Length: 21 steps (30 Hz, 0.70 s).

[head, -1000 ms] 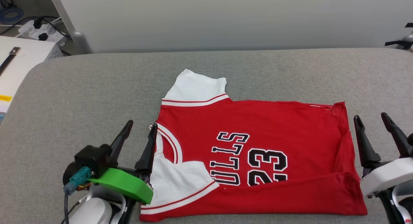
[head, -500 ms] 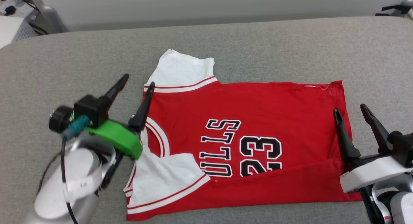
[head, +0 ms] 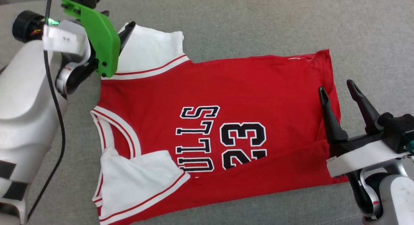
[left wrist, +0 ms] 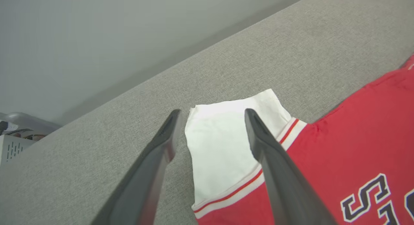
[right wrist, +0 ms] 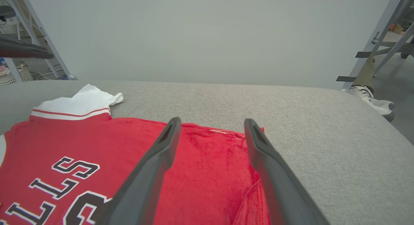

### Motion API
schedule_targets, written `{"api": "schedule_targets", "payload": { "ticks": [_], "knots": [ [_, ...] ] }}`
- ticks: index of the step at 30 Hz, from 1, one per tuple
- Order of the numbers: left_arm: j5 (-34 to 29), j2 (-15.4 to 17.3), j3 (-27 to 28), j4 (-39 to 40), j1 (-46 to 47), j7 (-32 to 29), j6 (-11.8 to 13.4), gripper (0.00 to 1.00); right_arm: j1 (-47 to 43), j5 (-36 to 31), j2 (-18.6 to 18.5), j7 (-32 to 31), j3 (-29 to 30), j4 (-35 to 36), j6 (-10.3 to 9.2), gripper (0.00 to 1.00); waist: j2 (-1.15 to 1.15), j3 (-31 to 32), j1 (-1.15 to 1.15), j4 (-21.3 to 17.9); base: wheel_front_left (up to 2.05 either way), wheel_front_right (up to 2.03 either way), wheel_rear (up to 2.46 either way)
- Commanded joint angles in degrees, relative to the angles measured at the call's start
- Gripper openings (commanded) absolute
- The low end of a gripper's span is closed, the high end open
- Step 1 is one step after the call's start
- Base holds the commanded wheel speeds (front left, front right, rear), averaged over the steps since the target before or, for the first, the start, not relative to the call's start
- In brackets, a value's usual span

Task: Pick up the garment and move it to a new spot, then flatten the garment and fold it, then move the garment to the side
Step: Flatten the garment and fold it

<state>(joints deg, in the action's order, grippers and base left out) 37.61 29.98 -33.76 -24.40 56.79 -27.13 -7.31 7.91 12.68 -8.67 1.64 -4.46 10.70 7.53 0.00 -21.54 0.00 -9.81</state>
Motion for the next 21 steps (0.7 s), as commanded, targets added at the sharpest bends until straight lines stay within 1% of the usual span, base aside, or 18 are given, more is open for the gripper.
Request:
{"api": "schedule_targets", "payload": {
  "ticks": [1,4,9,13,18,21],
  "knots": [
    [2.1,0.9,-1.1,-1.2,2.4,-2.5,-0.1,1.00,1.2,0.0,0.3,0.4,-0.4,0.0,-0.04,1.00,0.00,-3.9,0.00,-3.4,0.00,0.00,0.00],
    [5.7,1.9,-2.4,-4.7,6.3,-7.8,-0.2,1.00,2.0,0.4,0.4,0.7,-1.2,-0.2,-0.04,1.00,0.00,-5.6,0.00,-4.4,0.00,0.00,0.00],
    [8.3,2.7,-3.1,-10.5,10.5,-13.5,-0.2,1.00,3.1,1.0,0.6,1.4,-2.4,-0.7,-0.04,1.00,0.00,-7.9,0.00,-5.8,0.00,0.00,0.00],
    [8.9,2.9,-3.1,-14.4,12.7,-14.8,-0.2,1.00,4.0,2.2,1.0,1.5,-3.4,-1.2,-0.04,1.00,0.00,-9.4,0.00,-6.9,0.00,0.00,0.00],
    [9.2,2.6,-2.7,-18.1,13.9,-15.1,0.7,1.00,4.2,2.6,1.2,2.0,-4.2,-1.7,-0.04,1.00,0.00,-10.3,0.00,-7.7,0.00,0.00,0.00],
    [9.5,2.4,-3.0,-19.5,14.0,-16.1,0.8,1.00,4.2,2.7,1.1,2.3,-4.7,-1.8,-0.04,1.00,0.00,-10.6,0.00,-7.8,0.00,0.00,0.00]
  ]
}}
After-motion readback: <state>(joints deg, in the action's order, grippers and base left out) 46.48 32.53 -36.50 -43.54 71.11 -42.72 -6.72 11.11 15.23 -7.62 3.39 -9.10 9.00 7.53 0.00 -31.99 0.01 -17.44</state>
